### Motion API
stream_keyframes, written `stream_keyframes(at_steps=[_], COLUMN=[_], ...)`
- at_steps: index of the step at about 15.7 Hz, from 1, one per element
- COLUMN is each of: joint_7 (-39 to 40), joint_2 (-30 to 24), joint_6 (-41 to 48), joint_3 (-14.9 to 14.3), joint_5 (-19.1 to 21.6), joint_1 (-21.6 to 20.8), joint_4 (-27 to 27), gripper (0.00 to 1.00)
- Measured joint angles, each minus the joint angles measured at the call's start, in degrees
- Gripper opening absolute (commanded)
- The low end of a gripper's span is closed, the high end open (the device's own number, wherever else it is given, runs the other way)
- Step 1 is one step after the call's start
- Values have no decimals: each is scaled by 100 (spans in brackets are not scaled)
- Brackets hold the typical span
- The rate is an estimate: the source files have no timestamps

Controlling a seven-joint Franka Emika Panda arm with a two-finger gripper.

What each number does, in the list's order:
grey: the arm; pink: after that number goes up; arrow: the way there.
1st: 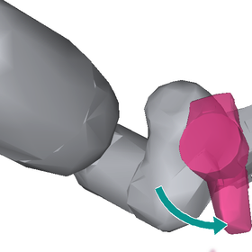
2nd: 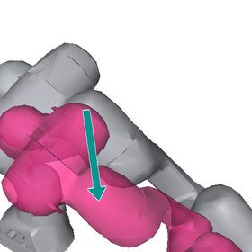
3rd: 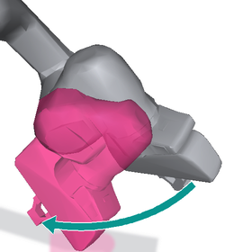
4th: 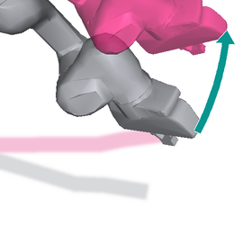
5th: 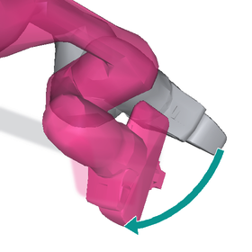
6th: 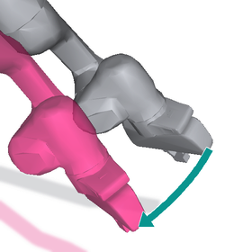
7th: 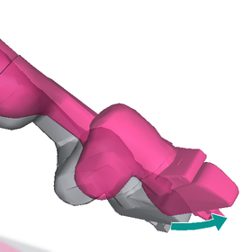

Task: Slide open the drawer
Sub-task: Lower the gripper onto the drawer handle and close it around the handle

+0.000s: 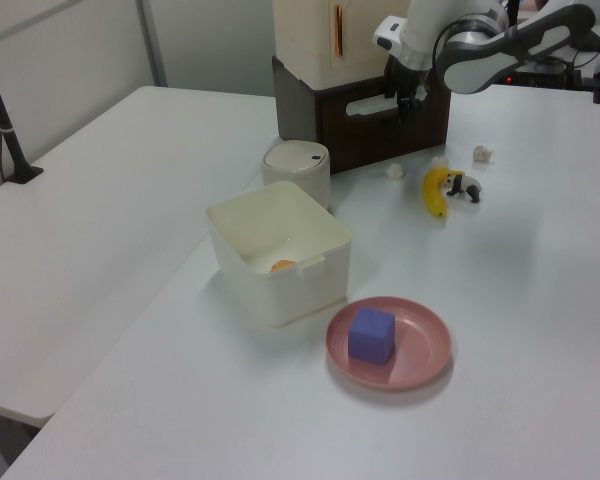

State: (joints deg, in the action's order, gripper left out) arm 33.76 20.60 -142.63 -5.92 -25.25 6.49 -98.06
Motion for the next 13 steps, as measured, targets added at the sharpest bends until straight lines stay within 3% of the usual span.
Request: stream_keyframes(at_steps=[13], joint_7=[-142], joint_2=[-223], joint_6=[-13], joint_3=[11], joint_5=[-278], joint_1=[-146], joint_4=[-163], gripper=[26])
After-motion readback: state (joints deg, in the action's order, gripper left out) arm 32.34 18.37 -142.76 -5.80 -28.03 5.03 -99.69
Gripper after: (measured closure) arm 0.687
